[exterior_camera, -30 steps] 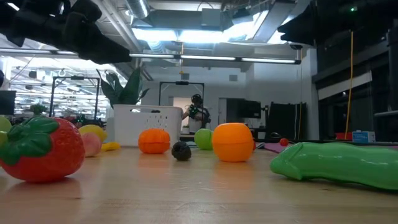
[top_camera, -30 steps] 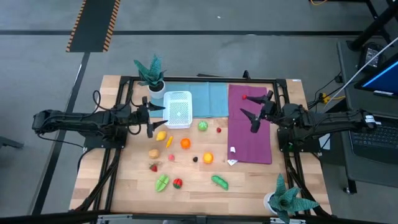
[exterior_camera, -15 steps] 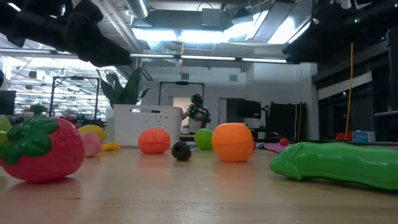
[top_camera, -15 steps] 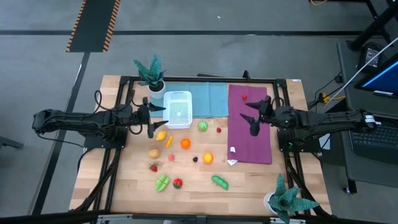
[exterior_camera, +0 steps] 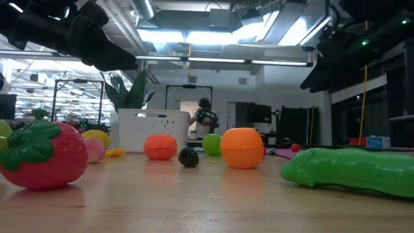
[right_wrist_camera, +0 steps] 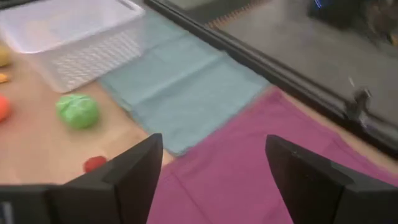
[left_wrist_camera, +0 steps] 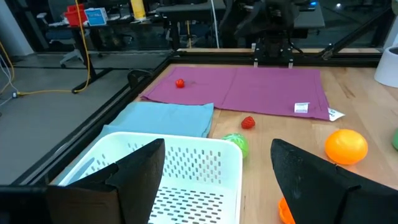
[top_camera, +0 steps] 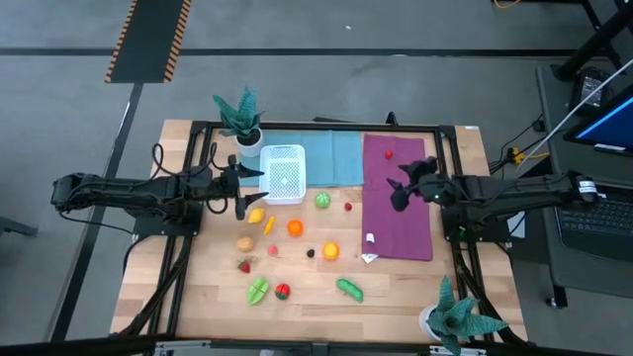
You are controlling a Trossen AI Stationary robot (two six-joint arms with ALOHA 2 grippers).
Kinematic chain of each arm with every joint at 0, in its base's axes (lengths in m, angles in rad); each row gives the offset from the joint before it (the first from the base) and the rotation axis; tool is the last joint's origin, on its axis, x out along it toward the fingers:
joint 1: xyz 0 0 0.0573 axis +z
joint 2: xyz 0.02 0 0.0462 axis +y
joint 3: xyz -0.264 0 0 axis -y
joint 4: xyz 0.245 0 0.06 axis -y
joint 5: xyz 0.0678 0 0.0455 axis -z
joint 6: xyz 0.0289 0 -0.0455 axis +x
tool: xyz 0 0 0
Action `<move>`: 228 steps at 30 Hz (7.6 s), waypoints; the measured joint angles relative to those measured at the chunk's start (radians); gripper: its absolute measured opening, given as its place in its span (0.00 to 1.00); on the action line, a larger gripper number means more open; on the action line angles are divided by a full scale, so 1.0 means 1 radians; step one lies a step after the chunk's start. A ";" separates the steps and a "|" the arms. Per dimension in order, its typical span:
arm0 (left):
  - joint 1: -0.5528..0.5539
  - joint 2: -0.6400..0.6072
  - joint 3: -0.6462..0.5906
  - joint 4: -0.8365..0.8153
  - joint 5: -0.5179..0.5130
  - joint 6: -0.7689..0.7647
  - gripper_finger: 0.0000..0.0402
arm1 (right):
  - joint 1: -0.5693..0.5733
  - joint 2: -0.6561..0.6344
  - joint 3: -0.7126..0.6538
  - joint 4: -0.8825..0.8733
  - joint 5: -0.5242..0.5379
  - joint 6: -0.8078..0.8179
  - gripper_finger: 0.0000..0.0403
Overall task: Pick and placing Produce into tupperware
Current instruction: Put the red cherry into the white basket
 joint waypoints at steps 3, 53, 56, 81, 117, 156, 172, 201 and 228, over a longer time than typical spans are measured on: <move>0.000 0.000 0.000 0.000 0.000 0.000 0.71 | -0.036 0.041 0.045 -0.068 -0.018 0.083 0.71; 0.000 0.000 0.000 -0.044 -0.001 0.002 0.71 | -0.599 0.765 0.459 -0.370 -0.348 -0.028 0.60; 0.000 0.000 0.000 -0.044 -0.001 0.002 0.71 | -0.605 0.795 0.459 -0.365 -0.348 -0.028 0.60; 0.000 0.000 0.000 -0.044 -0.001 0.001 0.71 | -0.659 0.912 0.458 -0.257 -0.374 -0.103 0.52; 0.000 0.000 0.000 -0.044 -0.001 0.002 0.71 | -0.658 0.941 0.458 -0.229 -0.372 -0.100 0.51; 0.000 0.000 0.000 -0.044 -0.001 0.002 0.71 | -0.658 0.911 0.459 -0.248 -0.427 -0.107 0.38; 0.000 0.000 0.000 -0.048 -0.001 0.002 0.71 | -0.672 0.911 0.459 -0.245 -0.424 -0.103 0.38; 0.000 0.000 0.000 -0.055 -0.001 0.002 0.71 | -0.673 0.911 0.459 -0.246 -0.423 -0.125 0.18; 0.000 0.000 0.000 -0.055 -0.001 0.002 0.71 | -0.673 0.911 0.459 -0.238 -0.422 -0.147 0.28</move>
